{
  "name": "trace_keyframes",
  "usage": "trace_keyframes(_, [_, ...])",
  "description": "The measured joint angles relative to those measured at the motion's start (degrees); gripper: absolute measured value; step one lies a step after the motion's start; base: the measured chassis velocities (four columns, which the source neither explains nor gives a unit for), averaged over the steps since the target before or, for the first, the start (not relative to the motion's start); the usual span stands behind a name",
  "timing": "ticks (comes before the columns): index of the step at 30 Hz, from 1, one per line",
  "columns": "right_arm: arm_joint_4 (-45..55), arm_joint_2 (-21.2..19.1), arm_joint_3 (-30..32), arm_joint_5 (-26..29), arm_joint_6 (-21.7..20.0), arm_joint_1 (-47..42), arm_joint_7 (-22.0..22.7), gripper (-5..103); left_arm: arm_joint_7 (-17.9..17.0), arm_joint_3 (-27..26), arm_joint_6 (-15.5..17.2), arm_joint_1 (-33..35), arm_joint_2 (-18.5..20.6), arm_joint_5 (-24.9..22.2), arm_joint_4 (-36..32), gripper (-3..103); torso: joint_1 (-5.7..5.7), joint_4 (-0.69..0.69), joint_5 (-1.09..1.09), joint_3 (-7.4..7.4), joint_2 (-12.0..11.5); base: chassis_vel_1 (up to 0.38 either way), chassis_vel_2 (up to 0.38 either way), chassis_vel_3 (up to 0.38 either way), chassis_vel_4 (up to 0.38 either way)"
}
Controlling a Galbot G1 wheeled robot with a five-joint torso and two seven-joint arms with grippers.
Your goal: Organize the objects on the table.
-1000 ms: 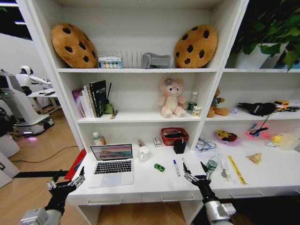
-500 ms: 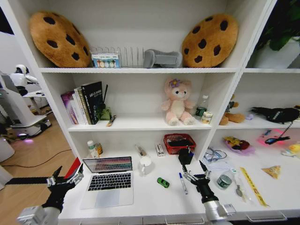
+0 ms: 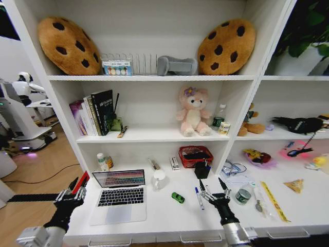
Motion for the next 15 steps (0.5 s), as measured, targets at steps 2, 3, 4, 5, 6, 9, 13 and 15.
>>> trace_keyframes(2, [-0.1, 0.0, 0.0, -0.1, 0.0, 0.0, 0.0, 100, 0.0, -0.1, 0.0, 0.0, 0.2, 0.0, 0.0, 15, 0.0, 0.0, 0.0, 0.0, 0.0, 0.0, 0.0, 0.0, 0.0])
trace_keyframes(3, [-0.2, 0.0, 0.0, -0.2, 0.0, 0.0, 0.1, 100, 0.0, -0.2, 0.0, 0.0, 0.3, 0.0, 0.0, 9, -0.01, -0.01, 0.0, 0.0, 0.0, 0.0, 0.0, 0.0, 0.0])
trace_keyframes(4, [-0.3, 0.0, -0.1, -0.3, 0.0, 0.0, 0.1, 100, 0.0, -0.2, -0.1, 0.0, 0.4, 0.0, 0.1, 4, -0.01, 0.0, 0.0, 0.0, 0.0, 0.0, 0.0, 0.0, 0.0])
trace_keyframes(5, [-0.3, 0.0, -0.1, -0.3, 0.0, 0.0, 0.1, 100, 0.0, -0.2, -0.1, 0.0, 0.4, 0.0, 0.1, 4, -0.01, 0.0, 0.0, 0.0, 0.0, 0.0, 0.0, 0.0, 0.0])
trace_keyframes(6, [-0.4, 0.1, -0.1, -0.4, 0.0, 0.0, 0.1, 100, 0.1, -0.2, -0.1, 0.0, 0.5, 0.0, 0.2, 2, 0.0, 0.0, 0.0, 0.0, 0.0, 0.0, 0.0, 0.0, 0.0])
trace_keyframes(9, [-0.6, 0.2, -0.1, -0.5, 0.1, -0.2, 0.1, 100, 0.1, 0.0, -0.1, 0.0, 1.1, 0.0, 0.5, 0, -0.01, 0.0, -0.01, 0.0, 0.0, 0.0, 0.0, 0.0, 0.0])
trace_keyframes(13, [-0.9, 0.0, 0.1, -0.6, 0.3, -0.2, 0.2, 100, 0.2, 0.0, 0.1, -1.3, 5.3, -1.0, 2.2, 0, -0.01, 0.0, -0.01, 0.0, 0.0, 0.0, 0.0, 0.0, 0.0])
trace_keyframes(15, [-1.1, -0.2, 0.3, -0.5, 0.3, -0.1, 0.3, 100, 0.0, 0.0, 0.5, -2.1, 7.3, -1.8, 3.2, 0, -0.01, -0.01, -0.01, 0.0, 0.0, 0.0, 0.0, 0.0, 0.0])
